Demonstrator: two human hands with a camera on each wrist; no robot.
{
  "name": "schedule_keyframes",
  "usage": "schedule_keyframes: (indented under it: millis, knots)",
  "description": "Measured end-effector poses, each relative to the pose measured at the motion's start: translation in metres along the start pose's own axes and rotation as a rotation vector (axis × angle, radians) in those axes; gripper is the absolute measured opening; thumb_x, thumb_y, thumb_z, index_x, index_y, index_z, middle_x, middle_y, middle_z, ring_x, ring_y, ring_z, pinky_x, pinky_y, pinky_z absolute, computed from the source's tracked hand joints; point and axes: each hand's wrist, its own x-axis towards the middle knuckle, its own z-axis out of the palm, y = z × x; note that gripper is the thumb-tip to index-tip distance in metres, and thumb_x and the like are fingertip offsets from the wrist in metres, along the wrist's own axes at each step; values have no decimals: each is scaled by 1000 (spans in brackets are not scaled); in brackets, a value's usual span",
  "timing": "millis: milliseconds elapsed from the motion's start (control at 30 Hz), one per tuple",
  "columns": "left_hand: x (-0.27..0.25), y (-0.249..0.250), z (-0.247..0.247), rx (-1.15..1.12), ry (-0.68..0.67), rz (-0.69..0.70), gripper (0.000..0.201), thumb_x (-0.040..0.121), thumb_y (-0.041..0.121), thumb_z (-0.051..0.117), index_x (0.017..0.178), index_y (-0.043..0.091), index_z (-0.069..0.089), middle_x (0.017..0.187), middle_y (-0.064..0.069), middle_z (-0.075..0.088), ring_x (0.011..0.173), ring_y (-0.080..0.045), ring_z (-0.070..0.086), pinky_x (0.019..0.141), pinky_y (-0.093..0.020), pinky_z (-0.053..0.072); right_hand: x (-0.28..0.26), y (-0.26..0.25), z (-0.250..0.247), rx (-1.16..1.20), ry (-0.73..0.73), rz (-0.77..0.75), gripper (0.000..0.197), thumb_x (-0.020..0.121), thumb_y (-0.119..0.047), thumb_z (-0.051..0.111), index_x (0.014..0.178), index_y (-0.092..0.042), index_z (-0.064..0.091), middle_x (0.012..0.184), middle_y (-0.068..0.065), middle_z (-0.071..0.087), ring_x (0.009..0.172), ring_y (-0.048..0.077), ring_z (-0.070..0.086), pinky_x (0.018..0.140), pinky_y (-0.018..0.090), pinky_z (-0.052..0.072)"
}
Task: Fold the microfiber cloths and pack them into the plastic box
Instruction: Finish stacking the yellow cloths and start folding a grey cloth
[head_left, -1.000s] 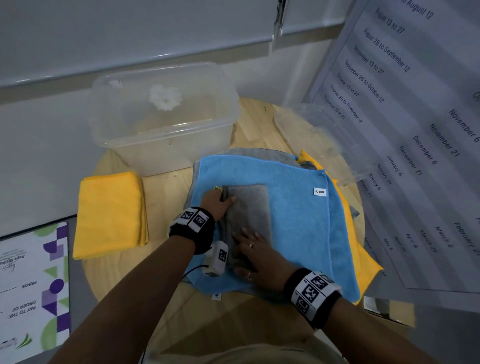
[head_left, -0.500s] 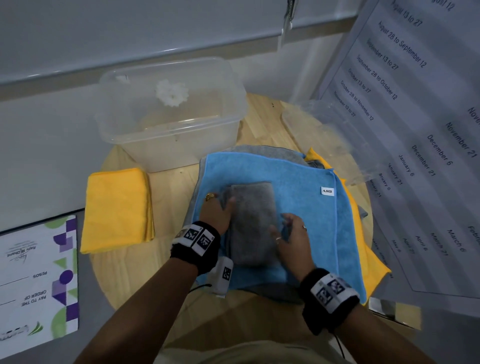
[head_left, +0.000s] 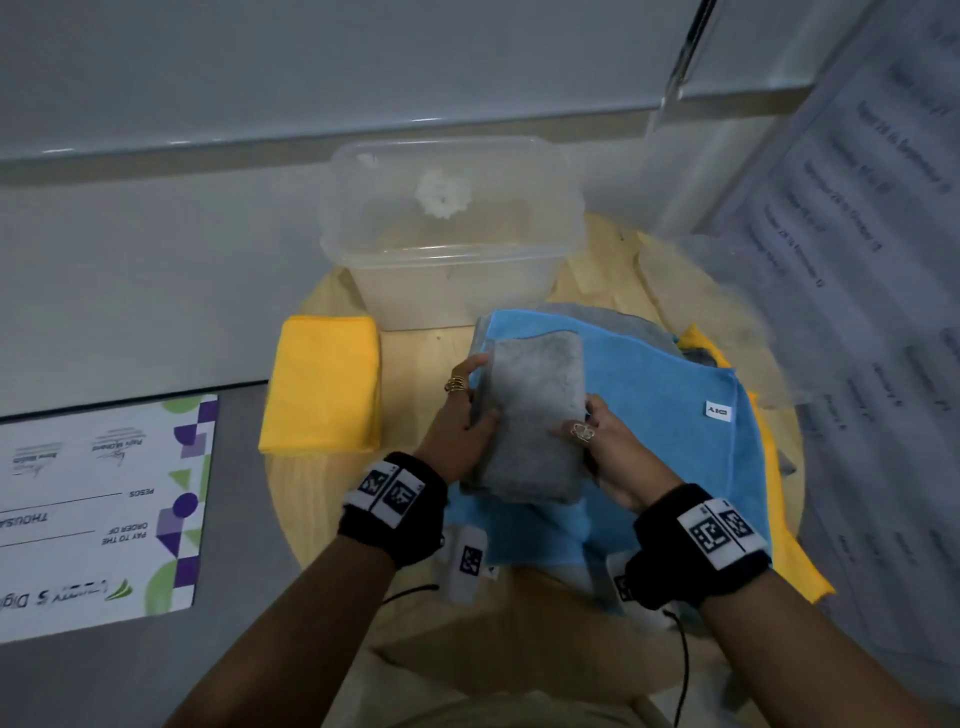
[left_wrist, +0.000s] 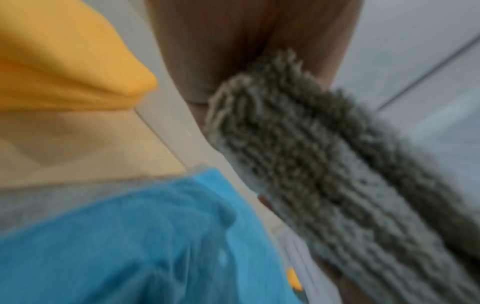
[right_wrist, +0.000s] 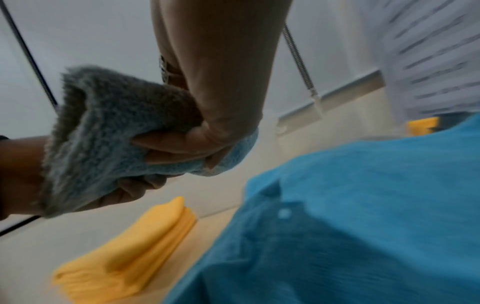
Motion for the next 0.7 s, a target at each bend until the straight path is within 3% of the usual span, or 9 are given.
schedule_keyframes:
  millis: [33, 133, 167, 267, 400, 500, 600, 700]
  knots:
    - [-2, 2, -19, 20, -13, 9, 51, 83, 19, 42, 131, 26, 29, 124, -4, 48, 115, -16, 49, 98, -24, 43, 4, -2, 13, -29, -2, 6, 46, 86, 5, 55, 122, -17, 36, 107, 11, 59, 89, 19, 62, 69, 32, 56]
    - [-9, 6, -76, 173, 41, 36, 48, 87, 6, 35, 132, 16, 44, 138, -2, 41, 128, -7, 34, 97, 2, 27, 25, -6, 59, -116, -99, -71, 84, 86, 7, 56, 142, -34, 9, 123, 12, 54, 106, 23, 58, 78, 33, 54]
    - [-11, 6, -95, 213, 76, 37, 48, 88, 2, 34, 134, 12, 44, 138, -4, 40, 127, -7, 33, 94, 7, 24, 34, -6, 76, -163, -144, -131, 88, 85, 10, 56, 145, -30, 5, 128, 12, 52, 109, 22, 57, 82, 30, 53]
    - [-14, 7, -144, 303, 195, 32, 51, 88, -10, 34, 136, 3, 40, 136, -13, 34, 124, -10, 29, 94, 10, 16, 65, -2, 127, -355, -259, -293, 78, 85, 12, 56, 146, -14, 15, 143, 16, 36, 118, 18, 48, 89, 22, 50]
    - [-8, -12, -191, 434, 237, -145, 60, 86, -16, 34, 142, 4, 33, 148, -15, 18, 137, -22, 24, 100, -3, 10, 109, 25, 177, -596, -324, -338, 69, 88, 5, 55, 146, -7, 21, 153, 13, 21, 139, 24, 27, 112, 42, 33]
    - [-1, -39, -208, 586, 147, -293, 62, 85, -13, 37, 144, 5, 28, 151, -17, 13, 140, -30, 23, 112, -22, 15, 131, 55, 196, -726, -281, -266, 68, 89, 0, 54, 147, -9, 20, 153, 13, 21, 141, 28, 24, 114, 40, 27]
    - [-1, -64, -209, 705, 33, -375, 64, 88, -9, 37, 147, 8, 19, 152, -18, 11, 139, -33, 24, 113, -31, 21, 137, 77, 199, -734, -269, -178, 68, 90, -2, 53, 148, -13, 20, 153, 13, 20, 139, 29, 26, 112, 38, 29]
    - [-3, -74, -205, 688, 23, -366, 64, 91, -7, 35, 148, 16, 16, 155, -11, 9, 138, -34, 26, 113, -40, 29, 139, 84, 197, -683, -238, -202, 67, 90, -2, 55, 147, -16, 21, 153, 12, 19, 139, 29, 27, 111, 44, 32]
